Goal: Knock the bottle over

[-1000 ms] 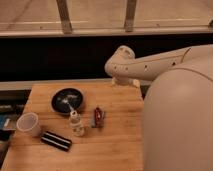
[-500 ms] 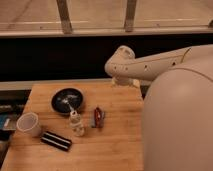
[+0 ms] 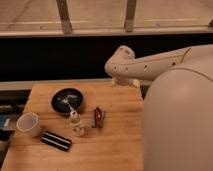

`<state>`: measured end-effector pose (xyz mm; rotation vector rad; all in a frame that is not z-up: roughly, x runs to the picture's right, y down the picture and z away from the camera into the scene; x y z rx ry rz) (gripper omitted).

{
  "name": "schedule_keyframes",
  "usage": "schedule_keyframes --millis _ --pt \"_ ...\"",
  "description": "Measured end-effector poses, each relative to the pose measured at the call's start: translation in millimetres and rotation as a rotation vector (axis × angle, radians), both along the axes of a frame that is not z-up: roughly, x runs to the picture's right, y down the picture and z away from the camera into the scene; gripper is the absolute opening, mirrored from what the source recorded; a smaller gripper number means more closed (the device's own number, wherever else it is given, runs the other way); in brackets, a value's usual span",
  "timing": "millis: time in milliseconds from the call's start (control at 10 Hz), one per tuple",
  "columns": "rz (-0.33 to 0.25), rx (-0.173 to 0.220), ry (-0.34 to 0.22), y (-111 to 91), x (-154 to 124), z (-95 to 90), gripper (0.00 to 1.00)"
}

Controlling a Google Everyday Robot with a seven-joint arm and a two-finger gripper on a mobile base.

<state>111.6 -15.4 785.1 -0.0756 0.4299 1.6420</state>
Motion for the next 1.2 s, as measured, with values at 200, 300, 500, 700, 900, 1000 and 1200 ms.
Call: schedule_keyframes --millis 200,300,500,700,900,1000,1200 --pt "0.000 0.000 0.000 0 0 0.0 0.72" --pt "0.000 0.000 0.000 0 0 0.0 0.66" --pt "0.000 0.000 0.000 0 0 0.2 0.36" --pt "0.000 0.000 0.000 0 0 0.2 0.16" --pt "0.000 -0.003 0.000 1 0 0.6 0.02" --pt "0.002 -0.014 -0.010 3 -3 1.5 0.00" --pt "0.018 -0.066 -0.066 13 -27 6.4 0.00"
